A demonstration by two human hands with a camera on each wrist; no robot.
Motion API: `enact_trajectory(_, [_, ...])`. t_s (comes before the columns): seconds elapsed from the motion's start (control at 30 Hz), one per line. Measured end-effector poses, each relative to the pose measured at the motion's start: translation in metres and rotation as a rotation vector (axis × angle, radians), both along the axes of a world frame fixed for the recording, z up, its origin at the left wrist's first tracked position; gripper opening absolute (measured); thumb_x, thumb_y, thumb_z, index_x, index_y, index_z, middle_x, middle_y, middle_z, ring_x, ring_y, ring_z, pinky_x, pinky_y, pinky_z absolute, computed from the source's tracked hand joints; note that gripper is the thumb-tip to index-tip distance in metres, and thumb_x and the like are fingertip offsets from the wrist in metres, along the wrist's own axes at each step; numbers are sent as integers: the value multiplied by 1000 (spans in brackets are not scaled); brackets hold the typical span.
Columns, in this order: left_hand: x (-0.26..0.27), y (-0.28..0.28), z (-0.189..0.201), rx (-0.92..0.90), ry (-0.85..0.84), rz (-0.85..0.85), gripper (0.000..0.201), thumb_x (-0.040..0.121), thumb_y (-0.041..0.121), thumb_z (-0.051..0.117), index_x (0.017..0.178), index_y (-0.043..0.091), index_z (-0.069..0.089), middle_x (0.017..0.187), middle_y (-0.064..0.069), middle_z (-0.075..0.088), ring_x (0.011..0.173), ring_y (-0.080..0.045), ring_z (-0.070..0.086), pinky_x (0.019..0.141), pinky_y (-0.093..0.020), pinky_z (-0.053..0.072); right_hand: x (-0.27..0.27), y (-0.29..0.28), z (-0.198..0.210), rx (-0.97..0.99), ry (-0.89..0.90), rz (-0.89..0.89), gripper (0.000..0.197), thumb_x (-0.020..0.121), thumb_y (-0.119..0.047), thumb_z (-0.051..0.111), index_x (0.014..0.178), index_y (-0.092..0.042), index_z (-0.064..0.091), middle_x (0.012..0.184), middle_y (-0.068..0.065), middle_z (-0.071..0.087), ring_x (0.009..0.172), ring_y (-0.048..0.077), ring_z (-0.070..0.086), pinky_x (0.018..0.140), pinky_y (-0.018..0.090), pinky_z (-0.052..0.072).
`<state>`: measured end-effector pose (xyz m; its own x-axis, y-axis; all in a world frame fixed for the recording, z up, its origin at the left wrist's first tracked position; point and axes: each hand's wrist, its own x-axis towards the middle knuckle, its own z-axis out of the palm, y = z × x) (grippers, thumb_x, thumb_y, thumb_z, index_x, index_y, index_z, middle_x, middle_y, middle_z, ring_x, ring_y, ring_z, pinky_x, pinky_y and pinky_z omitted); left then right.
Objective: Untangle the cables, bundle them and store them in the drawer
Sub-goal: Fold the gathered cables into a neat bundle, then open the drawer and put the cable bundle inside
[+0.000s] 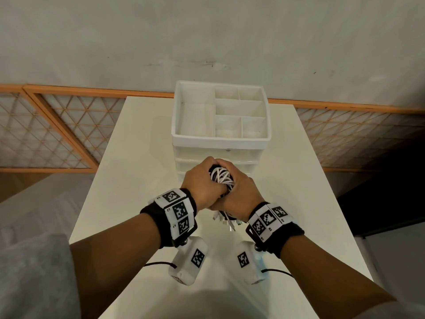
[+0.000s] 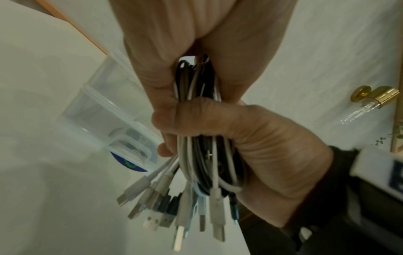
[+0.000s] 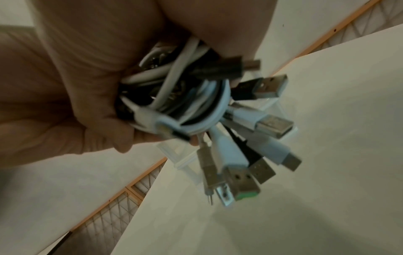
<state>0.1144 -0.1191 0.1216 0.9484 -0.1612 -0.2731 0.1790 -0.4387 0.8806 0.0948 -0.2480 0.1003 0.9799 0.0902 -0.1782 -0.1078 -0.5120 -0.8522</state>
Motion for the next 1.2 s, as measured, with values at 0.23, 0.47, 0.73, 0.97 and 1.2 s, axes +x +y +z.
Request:
enact_trajectory(0.23, [9,-10,2,185,2,-73,34,73,13,67,105,13,57,104,-11,61,92,-26,62,66,-32,53,2,7,-10,-117,9,-132,59,57,-27,86,110,-34,62,89,-12,71,84,8,68,76,30,60])
enact_trajectory(0.47, [12,3,-4,-159,311,-114,78,78,0,73,143,20,35,114,-9,63,101,-21,64,84,-35,58,2,3,-8,-307,68,-136,49,53,-39,76,97,-32,57,79,-8,68,74,17,67,68,37,60])
enact_trajectory(0.73, [21,12,-22,-511,548,93,45,80,18,79,120,14,59,120,-7,66,113,-24,62,91,-41,51,1,-27,-9,-325,107,-243,67,40,-45,67,105,-33,61,87,-11,71,85,18,67,77,38,60])
enact_trajectory(0.97, [39,-10,-31,-595,627,301,3,87,11,68,89,11,65,89,-7,59,85,-23,59,77,-38,49,0,-47,1,-299,89,-299,49,53,-29,80,98,-31,61,82,-13,68,82,15,65,75,35,59])
enact_trajectory(1.2, [47,-12,-41,-889,767,431,21,81,14,73,98,10,62,81,-2,65,72,-16,64,65,-31,48,-5,-54,11,-249,22,-283,42,54,-25,80,91,-29,61,80,-12,69,81,8,64,68,26,53])
